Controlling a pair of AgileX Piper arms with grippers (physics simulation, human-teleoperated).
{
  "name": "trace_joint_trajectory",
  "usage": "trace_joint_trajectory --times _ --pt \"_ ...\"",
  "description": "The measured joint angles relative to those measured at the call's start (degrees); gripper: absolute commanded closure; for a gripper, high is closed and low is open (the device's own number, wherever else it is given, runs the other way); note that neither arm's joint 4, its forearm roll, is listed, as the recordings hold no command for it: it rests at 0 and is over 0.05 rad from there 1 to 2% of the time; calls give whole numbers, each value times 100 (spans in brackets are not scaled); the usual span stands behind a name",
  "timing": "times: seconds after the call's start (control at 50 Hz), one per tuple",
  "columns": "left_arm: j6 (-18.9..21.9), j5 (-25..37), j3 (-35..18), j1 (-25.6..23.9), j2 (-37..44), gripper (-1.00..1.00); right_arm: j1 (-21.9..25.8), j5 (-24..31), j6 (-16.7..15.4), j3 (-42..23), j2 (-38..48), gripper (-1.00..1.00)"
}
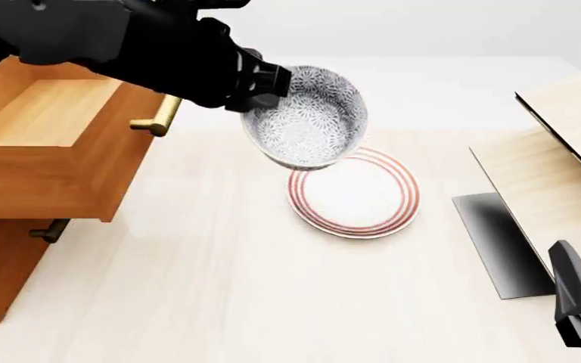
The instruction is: Open the top drawer of the cabinet and put the bowl in it.
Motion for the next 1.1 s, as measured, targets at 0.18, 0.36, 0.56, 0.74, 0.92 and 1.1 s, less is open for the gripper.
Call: trace_joint_trajectory --times 0.18,0.36,0.56,0.74,0.92,1.1 --pt "88 357 -477 187 89 100 0 0 0 0 0 -100" --pt "196 717 -1002 381 187 100 0 0 0 0 0 -100" --pt "303 1066 -1663 592 422 100 0 0 0 0 0 -100" --pt "332 1332 -2179 814 603 100 0 0 0 0 0 -100" --pt "331 1489 -2533 1060 713 100 0 0 0 0 0 -100" --pt "362 1646 -2862 1299 794 100 0 0 0 0 0 -100"
